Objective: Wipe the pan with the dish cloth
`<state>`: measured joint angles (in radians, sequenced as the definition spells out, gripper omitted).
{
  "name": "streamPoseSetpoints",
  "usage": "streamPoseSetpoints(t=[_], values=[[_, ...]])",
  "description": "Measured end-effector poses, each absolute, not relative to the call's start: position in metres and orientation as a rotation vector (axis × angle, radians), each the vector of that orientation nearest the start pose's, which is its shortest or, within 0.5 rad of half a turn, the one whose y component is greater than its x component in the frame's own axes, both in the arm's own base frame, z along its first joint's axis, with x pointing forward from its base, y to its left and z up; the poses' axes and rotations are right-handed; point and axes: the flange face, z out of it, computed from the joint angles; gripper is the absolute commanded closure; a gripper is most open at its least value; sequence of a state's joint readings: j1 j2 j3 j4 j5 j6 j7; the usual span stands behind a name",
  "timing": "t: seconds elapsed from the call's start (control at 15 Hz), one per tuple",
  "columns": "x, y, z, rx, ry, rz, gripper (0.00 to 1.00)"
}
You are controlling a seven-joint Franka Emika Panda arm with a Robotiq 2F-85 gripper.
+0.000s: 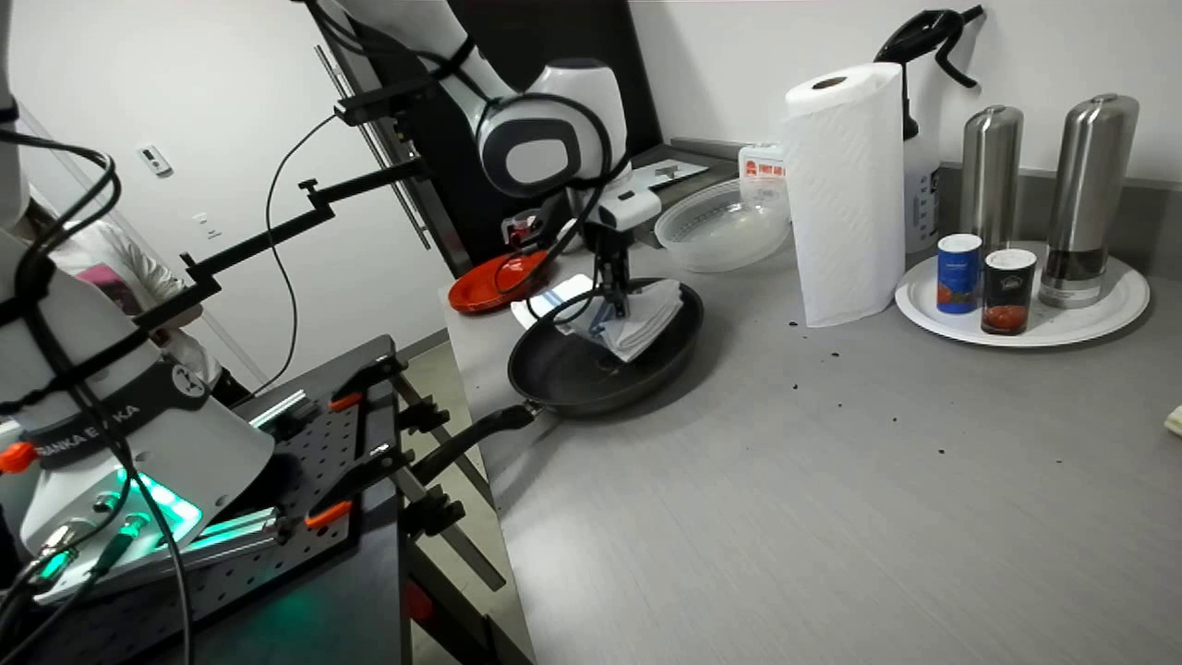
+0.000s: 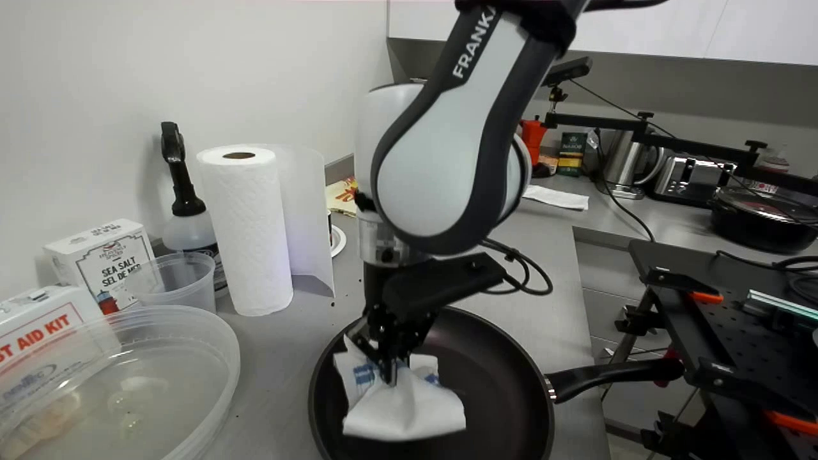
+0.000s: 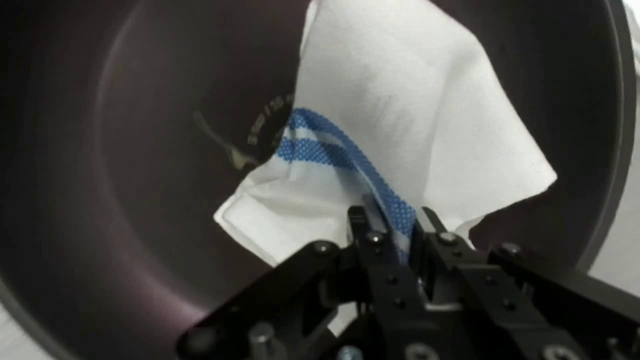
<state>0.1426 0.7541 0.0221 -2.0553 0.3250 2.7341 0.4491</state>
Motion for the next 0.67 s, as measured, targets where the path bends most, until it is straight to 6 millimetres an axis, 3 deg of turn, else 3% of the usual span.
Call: streamPoseSetpoints(t=[0.4,0.67], values=[[0.586,-0.029,0.128,-2.940,0.968,-0.068,0.97],[0.584,-0.104,0.147,-2.956,1.100,-0.137,0.97]])
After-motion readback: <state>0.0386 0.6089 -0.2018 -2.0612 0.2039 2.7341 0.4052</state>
